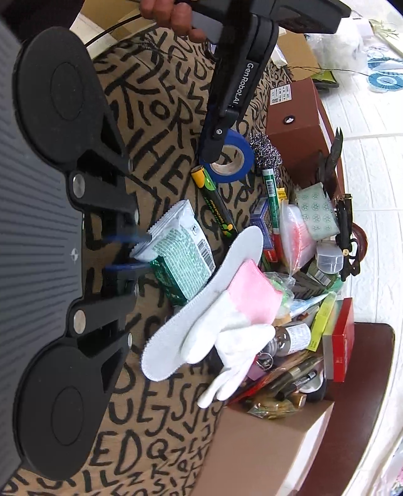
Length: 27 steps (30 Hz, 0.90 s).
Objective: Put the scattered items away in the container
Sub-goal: 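Grasp the blue tape roll with the left gripper while the right gripper approaches the snack packet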
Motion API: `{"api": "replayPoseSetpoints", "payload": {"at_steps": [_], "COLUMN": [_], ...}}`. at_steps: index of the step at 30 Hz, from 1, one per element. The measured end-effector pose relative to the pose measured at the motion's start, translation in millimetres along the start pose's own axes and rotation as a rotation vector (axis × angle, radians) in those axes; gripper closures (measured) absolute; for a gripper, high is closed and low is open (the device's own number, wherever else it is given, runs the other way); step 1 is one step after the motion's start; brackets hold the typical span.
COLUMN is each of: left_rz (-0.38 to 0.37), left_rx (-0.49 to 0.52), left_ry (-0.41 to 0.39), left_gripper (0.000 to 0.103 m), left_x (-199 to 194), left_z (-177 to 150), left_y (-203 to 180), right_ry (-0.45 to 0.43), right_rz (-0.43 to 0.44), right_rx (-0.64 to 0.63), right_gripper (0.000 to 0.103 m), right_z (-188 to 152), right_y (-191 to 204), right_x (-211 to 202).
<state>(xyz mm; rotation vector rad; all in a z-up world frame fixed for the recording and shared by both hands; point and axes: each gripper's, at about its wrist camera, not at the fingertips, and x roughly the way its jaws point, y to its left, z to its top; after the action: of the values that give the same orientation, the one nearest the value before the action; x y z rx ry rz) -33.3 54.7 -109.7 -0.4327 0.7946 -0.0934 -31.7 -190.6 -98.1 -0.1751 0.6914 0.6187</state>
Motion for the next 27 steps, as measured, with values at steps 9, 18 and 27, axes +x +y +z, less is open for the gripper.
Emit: {"api": "replayPoseSetpoints", "payload": {"at_steps": [9,18,27], "left_rz": [0.024,0.062,0.147], "left_rx": [-0.094,0.021,0.007], "left_ry": [-0.031,-0.007,-0.03], "left_gripper": [0.036,0.023,0.052], "left_x": [-3,-24,-11], "left_z": [2,-4,14], "left_y": [12,7,13], "right_ry": [-0.039,-0.024,-0.026], "right_rz": [-0.005,-0.009,-0.004], "right_rx": [0.002,0.014,0.012], "right_gripper": [0.035,0.031,0.031], "right_z": [9,10,12], "right_y": [7,6,8], "right_x": [5,11,14]}}
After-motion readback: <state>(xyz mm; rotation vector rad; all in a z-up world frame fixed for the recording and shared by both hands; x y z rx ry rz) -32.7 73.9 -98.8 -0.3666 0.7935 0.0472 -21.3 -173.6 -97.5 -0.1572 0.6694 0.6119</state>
